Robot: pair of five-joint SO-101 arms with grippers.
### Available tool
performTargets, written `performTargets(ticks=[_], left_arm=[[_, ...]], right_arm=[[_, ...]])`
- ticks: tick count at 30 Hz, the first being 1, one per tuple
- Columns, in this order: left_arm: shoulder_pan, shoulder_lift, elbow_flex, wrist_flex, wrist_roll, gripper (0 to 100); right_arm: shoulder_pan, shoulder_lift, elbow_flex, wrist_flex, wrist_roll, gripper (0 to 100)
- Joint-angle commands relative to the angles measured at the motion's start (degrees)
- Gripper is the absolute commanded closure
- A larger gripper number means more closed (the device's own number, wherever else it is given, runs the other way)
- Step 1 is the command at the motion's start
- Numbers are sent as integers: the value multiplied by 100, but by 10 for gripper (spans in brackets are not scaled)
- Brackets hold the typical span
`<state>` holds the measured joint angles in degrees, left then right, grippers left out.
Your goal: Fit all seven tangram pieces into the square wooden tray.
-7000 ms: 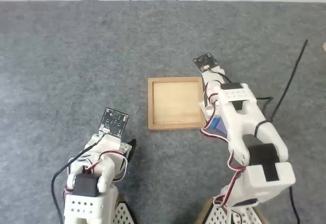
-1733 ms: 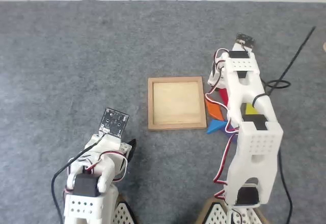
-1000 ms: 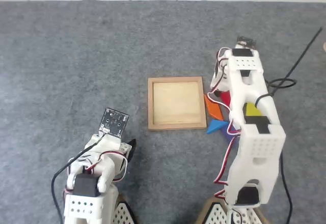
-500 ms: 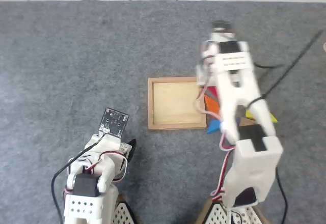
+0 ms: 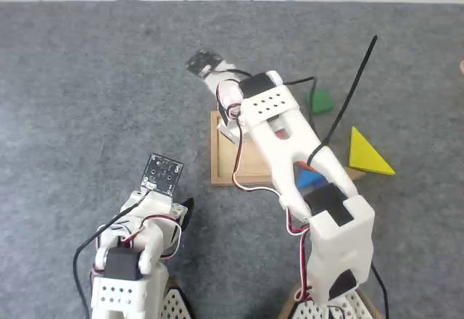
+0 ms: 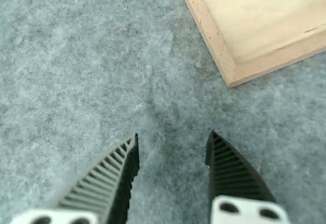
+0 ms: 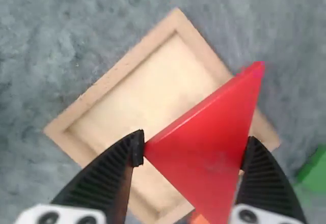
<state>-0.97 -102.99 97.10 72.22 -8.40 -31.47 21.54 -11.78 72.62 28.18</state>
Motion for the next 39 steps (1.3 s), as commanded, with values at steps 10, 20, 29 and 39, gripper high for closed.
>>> performTargets(ticks=[10, 20, 29, 39], left_arm=[[-26, -114, -57, 18, -53, 788], [-26, -114, -57, 18, -53, 788], [-26, -114, -57, 18, -53, 788], [-26, -114, -57, 18, -53, 788]], right_arm=[[-303, 848, -149, 75, 3314, 760], [84, 840, -299, 154, 3613, 757], [127, 804, -404, 154, 3613, 711], [198, 796, -738, 180, 3613, 586]])
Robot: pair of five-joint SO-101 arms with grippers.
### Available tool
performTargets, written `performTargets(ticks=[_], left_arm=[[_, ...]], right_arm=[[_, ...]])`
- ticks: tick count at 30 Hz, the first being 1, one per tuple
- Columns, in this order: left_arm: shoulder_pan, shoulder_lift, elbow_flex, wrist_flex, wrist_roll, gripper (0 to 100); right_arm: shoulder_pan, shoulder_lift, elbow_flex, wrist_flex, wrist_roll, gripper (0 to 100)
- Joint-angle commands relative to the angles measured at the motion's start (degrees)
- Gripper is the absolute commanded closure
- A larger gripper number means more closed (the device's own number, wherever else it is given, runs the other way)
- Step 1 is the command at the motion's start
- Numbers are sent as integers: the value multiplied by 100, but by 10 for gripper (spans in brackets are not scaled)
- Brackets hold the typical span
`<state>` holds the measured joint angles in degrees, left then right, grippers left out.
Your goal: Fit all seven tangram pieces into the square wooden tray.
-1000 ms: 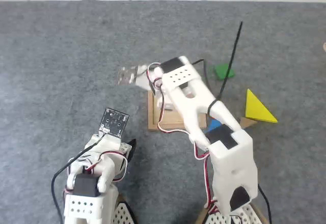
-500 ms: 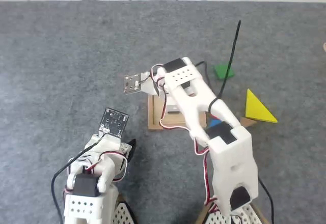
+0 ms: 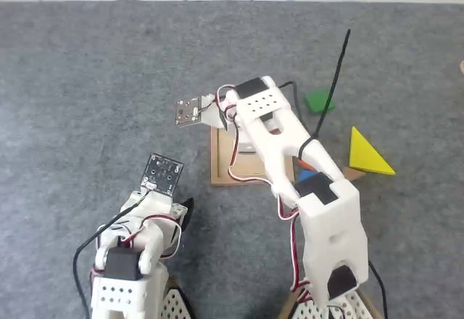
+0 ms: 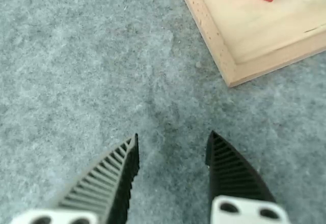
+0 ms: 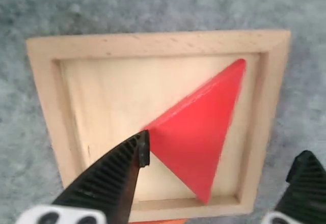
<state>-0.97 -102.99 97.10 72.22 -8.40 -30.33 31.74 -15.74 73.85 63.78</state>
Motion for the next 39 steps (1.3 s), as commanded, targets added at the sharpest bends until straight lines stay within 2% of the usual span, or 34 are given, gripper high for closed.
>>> performTargets(ticks=[1, 11, 19, 27, 31, 39], left_arm=[[-26, -114, -57, 18, -53, 788], [-26, -114, -57, 18, -53, 788], [-26, -114, -57, 18, -53, 788], [-26, -114, -57, 18, -53, 788], [-26, -114, -57, 18, -53, 788], [-26, -114, -57, 18, -53, 788]], right_arm=[[127, -224, -352, 57, 53, 586], [171, -286, -308, 558, 88, 586], [207, -198, -9, -154, 79, 586], [347, 576, -1002, -119, 44, 586], [435, 708, -1459, -110, -237, 586], [462, -541, -1969, 1130, -756, 586]])
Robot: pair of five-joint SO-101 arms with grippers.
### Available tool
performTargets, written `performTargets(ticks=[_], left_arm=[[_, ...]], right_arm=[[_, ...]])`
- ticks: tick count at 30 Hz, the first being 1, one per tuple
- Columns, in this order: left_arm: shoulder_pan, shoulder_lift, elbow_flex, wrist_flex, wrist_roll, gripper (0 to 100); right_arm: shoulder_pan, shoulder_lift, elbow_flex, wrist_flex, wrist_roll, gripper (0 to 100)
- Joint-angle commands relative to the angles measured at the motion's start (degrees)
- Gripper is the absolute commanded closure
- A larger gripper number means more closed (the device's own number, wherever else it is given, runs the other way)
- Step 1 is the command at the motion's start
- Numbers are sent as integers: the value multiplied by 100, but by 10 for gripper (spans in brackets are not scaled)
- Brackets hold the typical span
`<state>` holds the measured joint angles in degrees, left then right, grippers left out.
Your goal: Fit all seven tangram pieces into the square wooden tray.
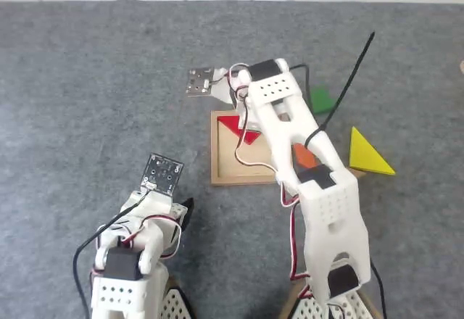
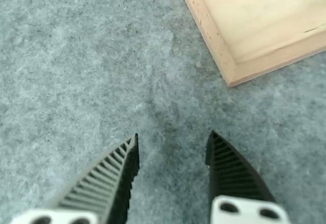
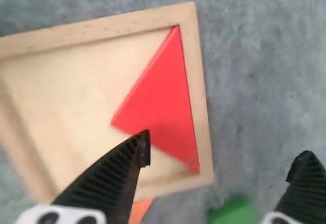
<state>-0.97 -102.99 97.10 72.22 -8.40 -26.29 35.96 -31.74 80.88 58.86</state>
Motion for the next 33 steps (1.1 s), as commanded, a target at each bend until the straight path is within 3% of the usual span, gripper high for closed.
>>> performTargets(ticks=[1, 5, 9, 17, 20, 24, 33], left_arm=[[-26, -114, -57, 18, -53, 788], [-26, -114, -57, 18, -53, 788], [-26, -114, -57, 18, -53, 788], [-26, -114, -57, 18, -53, 788], [-26, -114, -57, 18, -53, 788], [-26, -114, -57, 18, -53, 788], [-26, -114, -57, 18, -53, 788]], right_arm=[[66, -1218, -369, 585, -378, 586], [356, -2193, -369, 1367, -730, 586], [1147, -2844, -97, 1727, -949, 586], [2879, -3600, 2532, 620, -1011, 586], [2914, -3820, 3938, -119, -985, 586], [2879, -4075, 5125, -611, -387, 586], [3451, -3811, 5503, -980, -519, 586]])
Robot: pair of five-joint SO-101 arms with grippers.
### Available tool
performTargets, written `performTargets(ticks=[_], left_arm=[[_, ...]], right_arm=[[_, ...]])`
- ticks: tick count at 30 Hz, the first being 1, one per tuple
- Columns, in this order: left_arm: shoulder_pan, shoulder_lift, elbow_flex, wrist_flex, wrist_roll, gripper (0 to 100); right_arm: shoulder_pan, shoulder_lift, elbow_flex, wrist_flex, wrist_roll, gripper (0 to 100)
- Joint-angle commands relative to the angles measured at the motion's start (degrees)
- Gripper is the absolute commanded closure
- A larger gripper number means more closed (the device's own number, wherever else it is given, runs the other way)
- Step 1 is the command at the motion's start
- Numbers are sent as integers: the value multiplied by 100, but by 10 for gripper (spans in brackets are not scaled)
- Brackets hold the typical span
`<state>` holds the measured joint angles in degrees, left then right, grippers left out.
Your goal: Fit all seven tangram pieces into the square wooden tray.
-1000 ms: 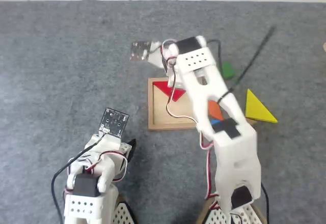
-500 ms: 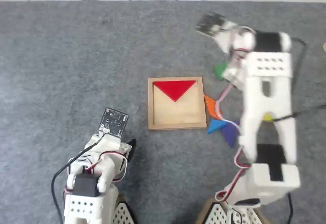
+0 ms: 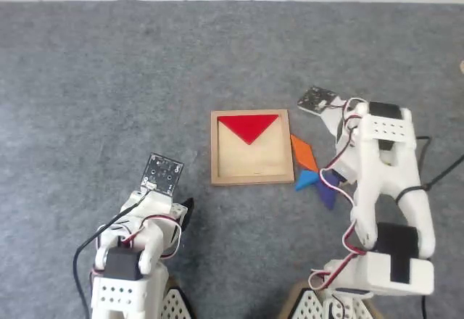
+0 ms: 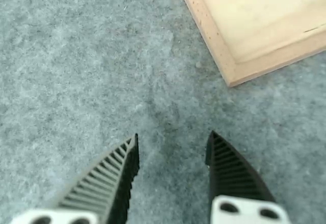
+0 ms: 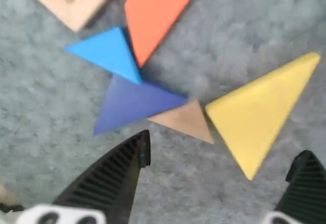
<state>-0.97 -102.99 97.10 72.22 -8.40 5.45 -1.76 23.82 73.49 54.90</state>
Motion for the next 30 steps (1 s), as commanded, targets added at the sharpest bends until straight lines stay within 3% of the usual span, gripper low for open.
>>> performTargets(ticks=[1, 6, 13, 18, 30], left_arm=[[-26, -114, -57, 18, -53, 788], [-26, -114, -57, 18, -53, 788], [-26, -114, -57, 18, -53, 788], [-26, -114, -57, 18, -53, 788], [-26, -114, -57, 18, -53, 788]], right_arm=[[374, 75, -62, -382, -273, 586], [321, 655, -70, -585, -88, 586], [-154, 840, -70, -804, -905, 586], [-435, 875, -26, -752, -1029, 586], [-13, 884, -53, -1112, -747, 586]])
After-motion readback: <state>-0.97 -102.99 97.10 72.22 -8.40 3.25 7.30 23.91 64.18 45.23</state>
